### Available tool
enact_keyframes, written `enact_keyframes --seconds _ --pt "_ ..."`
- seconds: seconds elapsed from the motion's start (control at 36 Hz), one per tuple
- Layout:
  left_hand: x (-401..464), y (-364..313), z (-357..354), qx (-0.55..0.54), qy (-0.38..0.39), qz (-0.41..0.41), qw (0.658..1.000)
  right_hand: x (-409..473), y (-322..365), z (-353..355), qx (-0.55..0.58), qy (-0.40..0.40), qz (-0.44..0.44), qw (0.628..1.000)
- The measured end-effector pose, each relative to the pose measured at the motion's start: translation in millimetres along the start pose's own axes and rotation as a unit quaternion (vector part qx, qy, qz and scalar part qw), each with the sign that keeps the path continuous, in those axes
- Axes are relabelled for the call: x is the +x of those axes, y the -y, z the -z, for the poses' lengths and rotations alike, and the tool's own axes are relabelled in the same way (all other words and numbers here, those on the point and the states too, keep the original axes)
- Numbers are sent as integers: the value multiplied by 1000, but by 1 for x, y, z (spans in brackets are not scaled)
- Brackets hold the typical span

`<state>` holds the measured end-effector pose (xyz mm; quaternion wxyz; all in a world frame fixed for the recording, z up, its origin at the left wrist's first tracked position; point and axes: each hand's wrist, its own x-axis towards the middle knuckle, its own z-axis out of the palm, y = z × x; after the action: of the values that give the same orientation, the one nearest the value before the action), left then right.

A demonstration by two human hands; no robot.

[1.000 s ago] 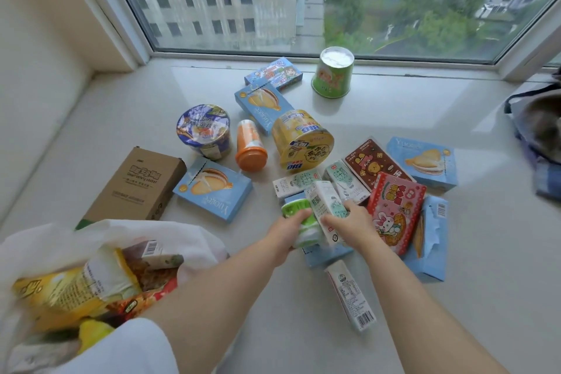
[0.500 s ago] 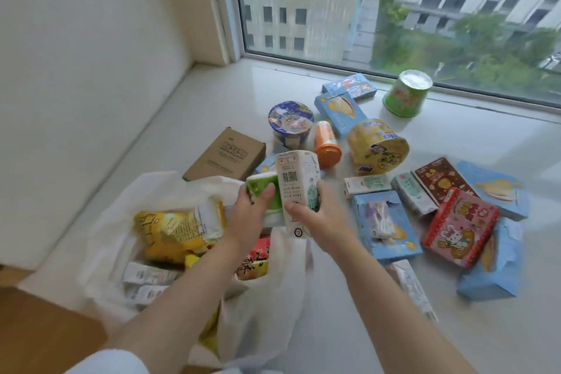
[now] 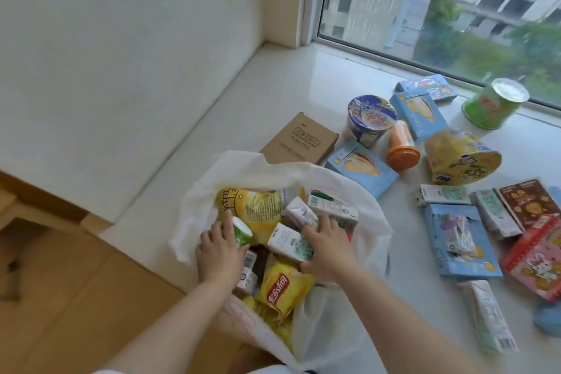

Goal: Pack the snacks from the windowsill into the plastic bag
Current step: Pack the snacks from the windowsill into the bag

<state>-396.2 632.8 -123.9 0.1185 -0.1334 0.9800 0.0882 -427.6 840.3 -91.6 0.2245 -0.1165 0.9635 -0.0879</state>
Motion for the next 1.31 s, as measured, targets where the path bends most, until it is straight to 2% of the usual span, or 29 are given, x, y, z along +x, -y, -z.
enact_keyframes --seconds 0.11,0.17,0.25,0.33,0.42,0.47,0.53,0.58,0.67,0.75,0.81,0.92,1.03,1.14,1.31 --pt "10 -6 1 59 33 -59 996 11 2 -5 -44 -23 -29 998" --pt "13 -14 9 36 60 -64 996 17 1 -4 -34 -18 -36 999" --pt "14 -27 18 -36 67 -78 994 14 4 1 50 -46 -46 997" --pt "15 -54 33 -98 3 -133 986 0 -3 6 159 -181 -68 968" --pt "17 -100 47 -162 -64 -216 961 -18 -30 7 186 -361 -99 909" --pt "14 -137 52 -185 -90 -270 941 -33 -56 8 198 -411 -156 876" --pt "11 -174 51 -176 -107 -324 923 -46 -88 7 218 -411 -224 856" --pt "6 -209 47 -145 -110 -375 909 -57 -122 3 229 -371 -284 854" --pt "-3 -260 35 -105 -46 -398 910 -70 -175 -5 224 -297 -347 861" --pt "-9 -303 14 -77 54 -353 931 -74 -221 -10 239 -232 -412 848" --pt "-11 -326 -2 -98 137 -294 941 -70 -246 -13 246 -201 -432 844" --pt "-9 -361 -37 -129 269 -176 938 -58 -278 -14 247 -154 -449 845" --pt "-3 -385 -65 -163 318 -96 929 -44 -301 -12 206 -110 -439 867" --pt "-1 -404 -82 -249 363 9 898 -34 -313 -14 194 -65 -418 885" --pt "-1 -428 -95 -323 392 87 857 -33 -311 -25 185 -97 -371 905"
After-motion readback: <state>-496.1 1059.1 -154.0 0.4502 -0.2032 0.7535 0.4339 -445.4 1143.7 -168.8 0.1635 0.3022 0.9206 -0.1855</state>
